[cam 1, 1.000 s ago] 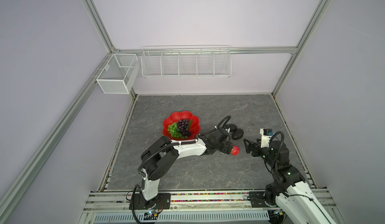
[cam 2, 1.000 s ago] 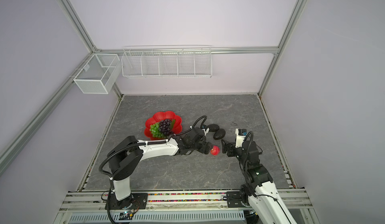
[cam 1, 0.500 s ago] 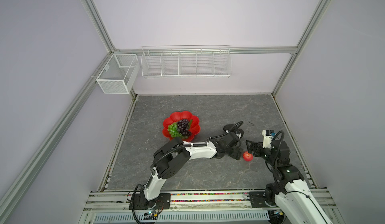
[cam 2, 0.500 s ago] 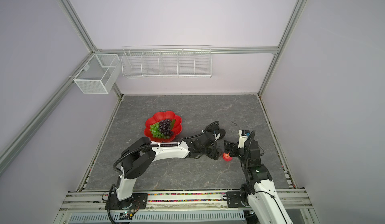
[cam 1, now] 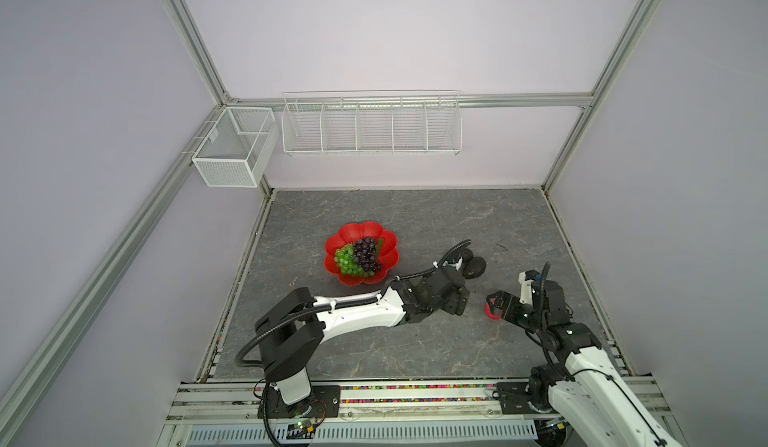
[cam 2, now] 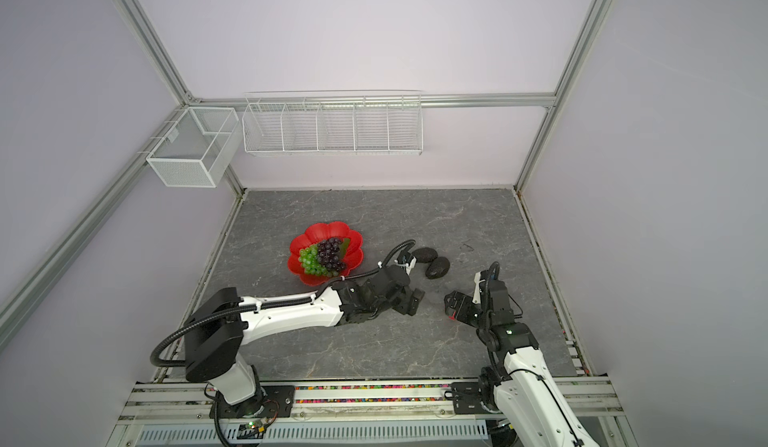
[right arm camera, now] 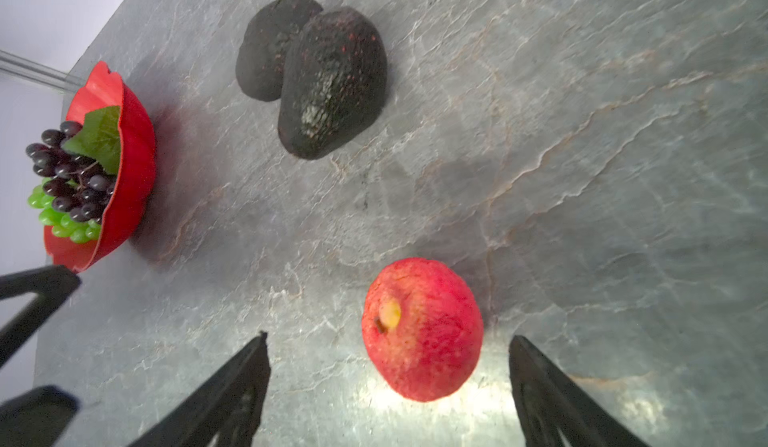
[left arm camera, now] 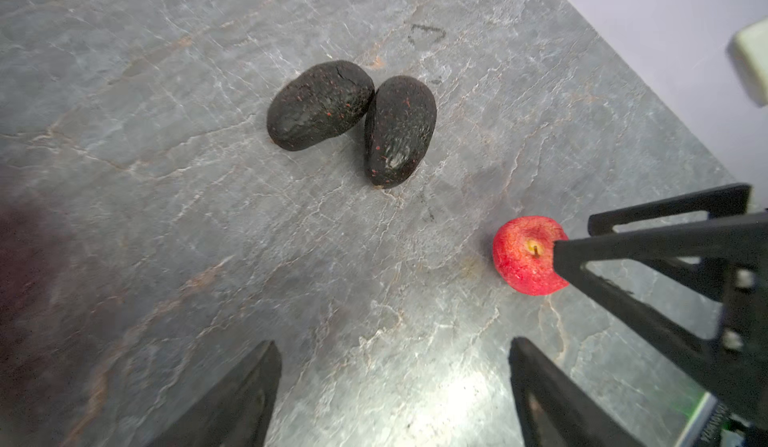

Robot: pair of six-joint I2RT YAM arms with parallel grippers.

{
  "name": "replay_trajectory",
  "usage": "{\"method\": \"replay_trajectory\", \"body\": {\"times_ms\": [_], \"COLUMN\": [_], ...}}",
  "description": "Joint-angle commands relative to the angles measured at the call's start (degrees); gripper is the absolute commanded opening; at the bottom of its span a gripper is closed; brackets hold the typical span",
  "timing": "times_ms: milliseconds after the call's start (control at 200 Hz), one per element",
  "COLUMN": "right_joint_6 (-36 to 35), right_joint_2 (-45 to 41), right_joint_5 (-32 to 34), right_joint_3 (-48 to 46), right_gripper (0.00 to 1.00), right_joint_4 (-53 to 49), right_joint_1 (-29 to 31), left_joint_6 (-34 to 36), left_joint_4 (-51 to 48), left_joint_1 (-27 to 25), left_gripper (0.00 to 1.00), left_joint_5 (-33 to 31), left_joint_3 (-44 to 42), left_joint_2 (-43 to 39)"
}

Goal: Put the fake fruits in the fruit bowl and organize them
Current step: 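Grasp the red apple with the right gripper while the left gripper withdraws, then carry the apple with the right gripper into the bowl and release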

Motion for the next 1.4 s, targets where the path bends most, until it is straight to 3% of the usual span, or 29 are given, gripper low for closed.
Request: {"method": "replay_trajectory", "body": {"times_ms": [0, 130, 150, 240, 470, 655, 760, 885, 1060, 1245, 1395], "right_joint_6": [2.71, 5.47, 5.65, 5.91, 4.92, 3.91, 4.18, 4.97, 4.46, 0.39, -3.79], "right_joint_2": [-1.67, 3.5, 4.65, 9.52, 16.31, 22.69, 25.15, 25.35, 24.68, 23.64, 22.88], "right_joint_5": [3.64, 9.88, 11.14, 15.9, 18.5, 17.6, 17.67, 17.97, 19.8, 17.51, 14.83], "right_joint_3": [0.43, 0.74, 0.93, 1.22, 4.59, 6.25, 6.71, 6.36, 7.14, 6.98, 11.28], "right_gripper": [0.91, 0.96, 0.96, 0.95, 1.0, 0.92, 0.8, 0.74, 0.52, 0.46, 0.46], "right_joint_4": [-6.57, -6.56, -6.43, -4.49, -0.58, 2.27, 1.87, 1.72, 0.9, 4.98, 9.92], "right_joint_1": [3.73, 8.94, 9.63, 11.51, 12.0, 12.22, 12.66, 13.52, 14.31, 15.38, 21.36], "left_joint_6": [0.65, -0.32, -0.39, 0.13, 1.55, 1.05, 0.75, 1.25, 2.13, 2.5, 0.84], "left_joint_4": [-2.85, 0.43, 0.6, 1.26, -2.9, -2.71, -2.62, -2.64, -4.11, -6.7, -11.45], "left_joint_1": [0.37, 1.35, 1.45, 2.43, 6.24, 6.6, 6.6, 6.6, 6.68, 7.03, 9.42], "left_gripper": [0.88, 0.92, 1.0, 0.99, 0.99, 0.99, 0.99, 0.99, 0.99, 0.99, 0.99], "left_joint_5": [1.86, 4.12, 3.94, 2.87, 2.78, 2.79, 2.79, 2.13, 0.51, -1.76, -4.73], "left_joint_3": [-4.88, -13.39, -14.57, -19.11, -25.34, -28.74, -29.22, -29.21, -28.56, -28.56, -27.85], "left_joint_2": [-5.99, -16.57, -18.23, -25.5, -37.88, -41.36, -42.14, -43.22, -44.08, -46.66, -48.78]}}
